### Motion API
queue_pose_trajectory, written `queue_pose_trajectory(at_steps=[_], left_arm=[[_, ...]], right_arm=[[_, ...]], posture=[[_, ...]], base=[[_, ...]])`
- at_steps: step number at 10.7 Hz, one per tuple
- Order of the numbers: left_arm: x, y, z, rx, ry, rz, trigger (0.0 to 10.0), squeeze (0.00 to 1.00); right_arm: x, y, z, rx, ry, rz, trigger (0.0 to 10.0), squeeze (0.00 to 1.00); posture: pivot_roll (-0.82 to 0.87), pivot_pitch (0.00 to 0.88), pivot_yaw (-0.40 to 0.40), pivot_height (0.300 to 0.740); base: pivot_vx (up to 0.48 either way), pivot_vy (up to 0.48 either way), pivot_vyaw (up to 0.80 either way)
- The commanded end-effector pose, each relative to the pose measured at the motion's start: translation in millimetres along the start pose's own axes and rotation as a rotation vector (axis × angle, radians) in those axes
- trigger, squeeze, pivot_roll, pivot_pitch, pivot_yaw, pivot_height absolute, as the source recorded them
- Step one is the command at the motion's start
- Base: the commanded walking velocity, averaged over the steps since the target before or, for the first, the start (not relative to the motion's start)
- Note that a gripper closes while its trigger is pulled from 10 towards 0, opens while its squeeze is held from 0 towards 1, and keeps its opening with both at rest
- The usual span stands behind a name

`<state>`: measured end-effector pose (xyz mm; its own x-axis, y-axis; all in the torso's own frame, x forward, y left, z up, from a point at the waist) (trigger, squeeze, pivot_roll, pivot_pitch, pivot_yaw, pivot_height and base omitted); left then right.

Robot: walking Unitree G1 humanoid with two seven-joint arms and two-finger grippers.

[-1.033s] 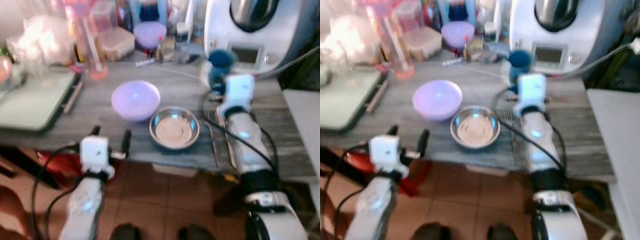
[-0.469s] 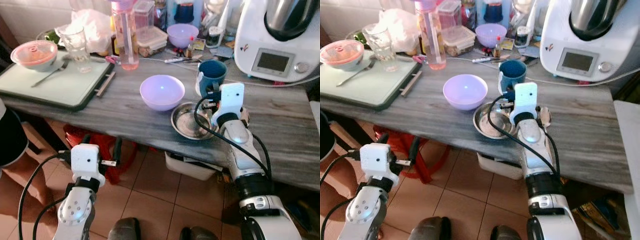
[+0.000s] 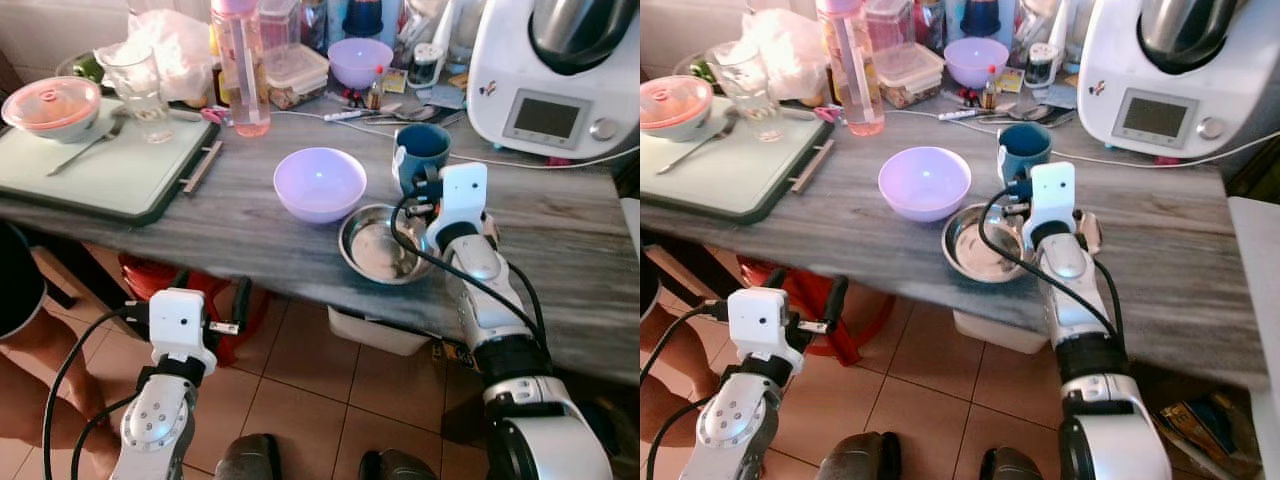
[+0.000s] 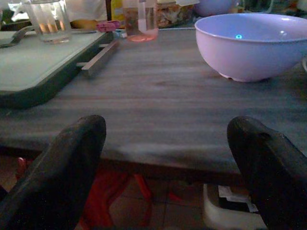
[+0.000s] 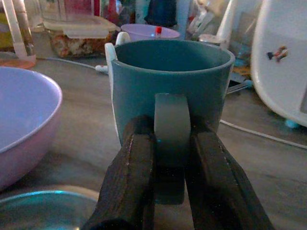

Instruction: Setting the table

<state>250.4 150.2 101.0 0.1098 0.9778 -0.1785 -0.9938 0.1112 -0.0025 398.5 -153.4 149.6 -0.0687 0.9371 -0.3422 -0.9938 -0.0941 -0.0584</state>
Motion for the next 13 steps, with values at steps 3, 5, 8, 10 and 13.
queue_pose_trajectory(at_steps=[3,5,8,10,13], left_arm=[[4.8,4.1,5,0.008,-0.023,0.001,10.0,0.00],[5.2,4.0,5,0.015,-0.029,-0.002,10.0,0.00],[4.7,-0.2,6,0.013,-0.036,-0.007,10.0,0.00],[4.2,-3.8,5,0.010,-0.036,-0.010,10.0,0.00],[1.0,-9.5,3,0.010,-0.027,-0.015,10.0,0.00]], right_arm=[[2.7,-4.0,2,-0.007,-0.026,0.000,10.0,0.00],[6.6,-1.0,-1,-0.004,-0.042,0.005,10.0,1.00],[6.4,3.0,4,-0.024,-0.042,-0.005,10.0,1.00],[6.0,9.5,1,-0.009,-0.025,-0.014,10.0,1.00],[-4.1,14.1,-4,0.015,0.017,-0.065,10.0,1.00]], posture=[[0.16,0.141,0.038,0.740],[0.16,0.133,0.043,0.740],[0.15,0.119,0.044,0.740],[0.14,0.109,0.039,0.740],[0.13,0.095,0.035,0.740]], base=[[0.000,0.000,0.00],[0.000,0.000,0.00],[0.000,0.000,0.00],[0.000,0.000,0.00],[0.000,0.000,0.00]])
Point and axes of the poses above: a point about 5 cm out from each wrist's last joint towards the gripper, its own y axis pointing back from the gripper into the wrist, its own z axis along the axis of the wrist's last joint, x = y × z, the point moved 4 cm from there along -y, pointing out of the wrist towards the gripper, and after that the axes turned 13 degrees about y, right-handed, at the moved point
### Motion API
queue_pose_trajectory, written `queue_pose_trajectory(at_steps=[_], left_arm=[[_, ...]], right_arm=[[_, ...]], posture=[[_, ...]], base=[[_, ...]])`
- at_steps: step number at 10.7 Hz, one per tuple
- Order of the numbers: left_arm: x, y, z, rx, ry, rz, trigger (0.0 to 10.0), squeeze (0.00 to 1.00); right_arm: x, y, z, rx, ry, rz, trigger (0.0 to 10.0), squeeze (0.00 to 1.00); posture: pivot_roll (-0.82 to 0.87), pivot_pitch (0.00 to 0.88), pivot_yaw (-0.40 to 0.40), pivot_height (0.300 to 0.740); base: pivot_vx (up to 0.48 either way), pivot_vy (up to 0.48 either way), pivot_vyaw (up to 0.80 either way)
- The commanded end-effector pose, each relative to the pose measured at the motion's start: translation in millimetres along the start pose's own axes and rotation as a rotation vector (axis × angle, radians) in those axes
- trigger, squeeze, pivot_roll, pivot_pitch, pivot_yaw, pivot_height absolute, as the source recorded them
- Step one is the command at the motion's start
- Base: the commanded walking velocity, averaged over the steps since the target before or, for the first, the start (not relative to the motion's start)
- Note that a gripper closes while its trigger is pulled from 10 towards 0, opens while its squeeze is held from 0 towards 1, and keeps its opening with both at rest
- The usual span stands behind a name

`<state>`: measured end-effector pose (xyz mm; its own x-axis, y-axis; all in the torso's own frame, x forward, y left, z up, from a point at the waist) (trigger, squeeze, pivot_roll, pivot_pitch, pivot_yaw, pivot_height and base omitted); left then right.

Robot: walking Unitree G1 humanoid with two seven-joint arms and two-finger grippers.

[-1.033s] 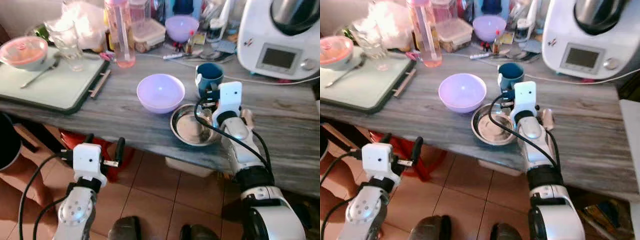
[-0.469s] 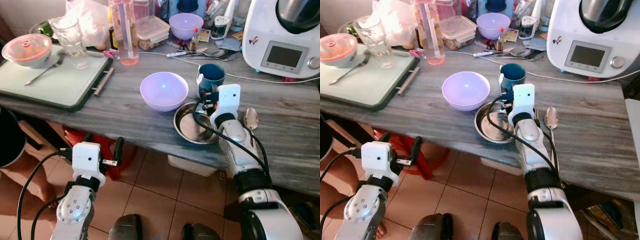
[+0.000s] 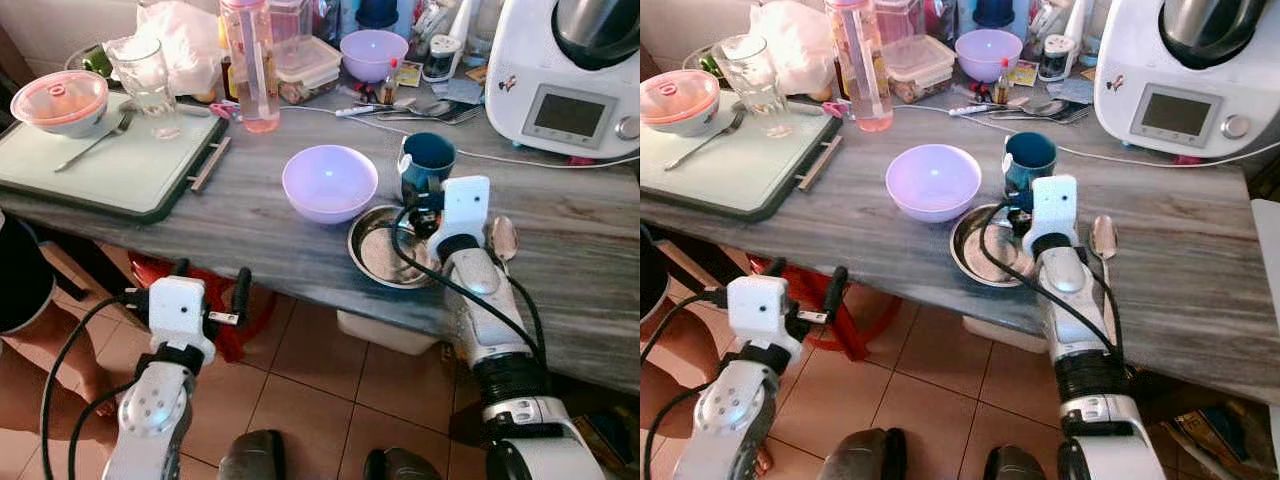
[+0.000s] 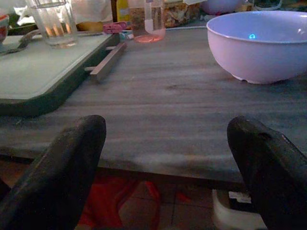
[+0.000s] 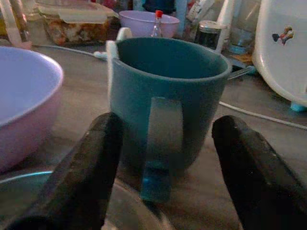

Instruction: Setting the table

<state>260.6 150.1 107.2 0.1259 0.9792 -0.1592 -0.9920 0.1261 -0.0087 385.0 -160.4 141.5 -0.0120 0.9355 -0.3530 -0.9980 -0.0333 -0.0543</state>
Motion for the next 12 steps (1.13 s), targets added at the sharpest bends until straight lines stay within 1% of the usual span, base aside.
queue_pose_trajectory(at_steps=[1,4,7,10,12], left_arm=[[1.5,-0.2,-2,0.011,-0.007,0.002,10.0,0.00],[3.6,-3.6,-1,0.001,-0.009,0.005,10.0,0.00],[3.8,-6.0,-1,-0.002,-0.010,0.004,10.0,0.00],[6.0,-6.4,0,-0.003,-0.014,0.009,10.0,0.00],[8.2,-6.9,-1,0.000,-0.020,0.019,10.0,0.00]], right_arm=[[-4.5,-0.3,5,-0.006,0.015,-0.026,10.0,1.00],[-7.6,2.3,1,0.018,0.032,-0.051,10.0,1.00],[-22.3,4.1,-5,0.046,0.071,-0.107,10.0,1.00],[-30.3,5.9,-7,0.054,0.084,-0.137,10.0,1.00],[-24.4,8.2,-7,0.045,0.067,-0.120,10.0,1.00]], posture=[[0.13,0.088,0.035,0.740],[0.13,0.077,0.037,0.740],[0.13,0.071,0.040,0.740],[0.13,0.070,0.041,0.740],[0.14,0.055,0.036,0.740]], base=[[0.000,0.000,0.00],[0.000,0.000,0.00],[0.000,0.000,0.00],[0.000,0.000,0.00],[0.000,0.000,0.00]])
Point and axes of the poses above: a point about 5 cm out from each wrist's last joint towards the gripper, its own y axis pointing back from the gripper into the wrist, its own z axis along the axis of the wrist's last joint, x = y × z, the point moved 4 cm from there along -y, pointing out of the wrist towards the gripper, and after that the axes turned 13 degrees about y, right-handed, at the moved point
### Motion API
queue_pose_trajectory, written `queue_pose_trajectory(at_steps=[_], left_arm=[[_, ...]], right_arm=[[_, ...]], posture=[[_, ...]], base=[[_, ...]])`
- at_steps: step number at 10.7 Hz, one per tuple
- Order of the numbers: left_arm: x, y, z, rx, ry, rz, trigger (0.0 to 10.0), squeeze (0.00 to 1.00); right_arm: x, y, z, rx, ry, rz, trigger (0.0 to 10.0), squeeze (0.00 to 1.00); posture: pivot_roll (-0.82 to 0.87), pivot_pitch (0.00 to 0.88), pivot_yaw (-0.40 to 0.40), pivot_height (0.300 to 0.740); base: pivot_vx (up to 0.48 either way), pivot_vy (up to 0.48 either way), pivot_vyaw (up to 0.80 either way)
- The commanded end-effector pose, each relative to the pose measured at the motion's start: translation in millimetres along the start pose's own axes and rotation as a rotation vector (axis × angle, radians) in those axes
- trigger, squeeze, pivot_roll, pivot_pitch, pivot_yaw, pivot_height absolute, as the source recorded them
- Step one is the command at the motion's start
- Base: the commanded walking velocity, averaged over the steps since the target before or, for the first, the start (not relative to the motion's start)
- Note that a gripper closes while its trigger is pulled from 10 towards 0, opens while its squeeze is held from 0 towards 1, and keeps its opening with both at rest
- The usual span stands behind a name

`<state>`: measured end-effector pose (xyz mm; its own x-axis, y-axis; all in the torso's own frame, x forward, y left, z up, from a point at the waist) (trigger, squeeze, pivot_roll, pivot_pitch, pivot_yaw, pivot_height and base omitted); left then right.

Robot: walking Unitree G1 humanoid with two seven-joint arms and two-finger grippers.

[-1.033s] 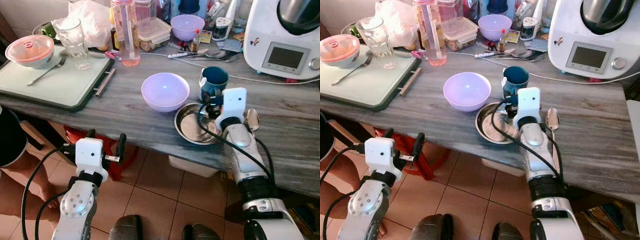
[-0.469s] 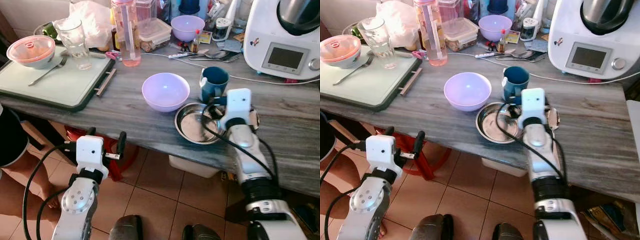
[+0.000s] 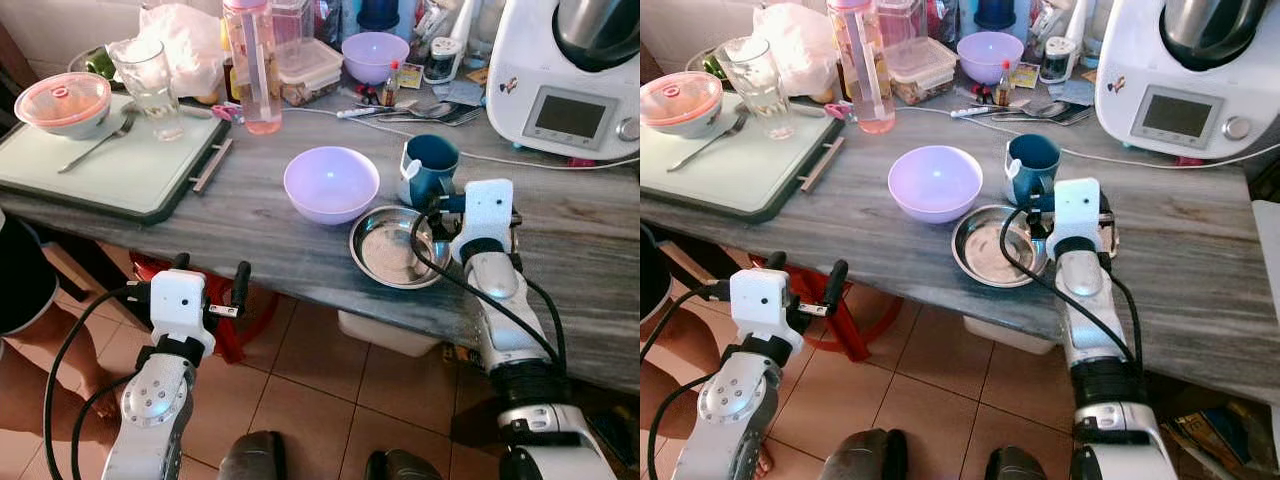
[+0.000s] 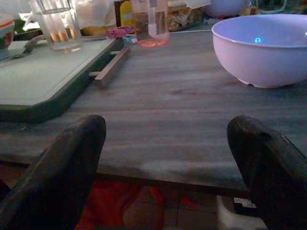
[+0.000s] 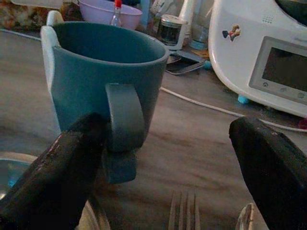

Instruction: Setting the table

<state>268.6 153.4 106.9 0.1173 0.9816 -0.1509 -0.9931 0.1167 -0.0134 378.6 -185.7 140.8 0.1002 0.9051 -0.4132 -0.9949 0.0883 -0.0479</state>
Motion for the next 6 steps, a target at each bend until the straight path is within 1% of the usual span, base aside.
queue_pose_trajectory(at_steps=[1,2,3,4,5,6], left_arm=[[6.6,0.0,-1,0.005,-0.013,0.023,10.0,0.00],[9.5,-0.1,-2,0.006,-0.016,0.041,10.0,0.00],[10.9,0.3,-2,0.005,-0.016,0.052,10.0,0.00],[11.2,-0.2,-3,0.007,-0.016,0.055,10.0,0.00],[11.0,-1.2,-3,0.006,-0.017,0.053,10.0,0.00],[11.8,-1.8,-3,0.004,-0.014,0.058,10.0,0.00]], right_arm=[[5.8,2.8,4,-0.019,-0.019,0.016,10.0,1.00],[10.0,6.3,7,-0.034,-0.013,0.025,10.0,1.00],[8.3,16.6,9,-0.064,0.002,0.011,10.0,1.00],[5.8,27.8,6,-0.072,0.008,-0.002,10.0,1.00],[3.4,35.1,4,-0.076,0.015,-0.010,10.0,1.00],[2.6,47.8,3,-0.096,0.021,-0.005,10.0,1.00]], posture=[[0.14,0.051,0.035,0.740],[0.14,0.049,0.034,0.740],[0.13,0.042,0.034,0.740],[0.13,0.038,0.033,0.740],[0.12,0.037,0.032,0.740],[0.11,0.033,0.034,0.740]], base=[[0.000,0.000,0.00],[0.000,0.000,0.00],[0.000,0.000,0.00],[0.000,0.000,0.00],[0.000,0.000,0.00],[0.000,0.000,0.00]])
Point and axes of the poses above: a point about 5 cm out from each wrist's last joint towards the gripper, its own y axis pointing back from the gripper into the wrist, its own z axis along the axis of the wrist's last joint, x = y × z, the point moved 4 cm from there along -y, pointing out of the wrist towards the gripper, and after that the axes turned 13 degrees about y, right-handed, at the moved point
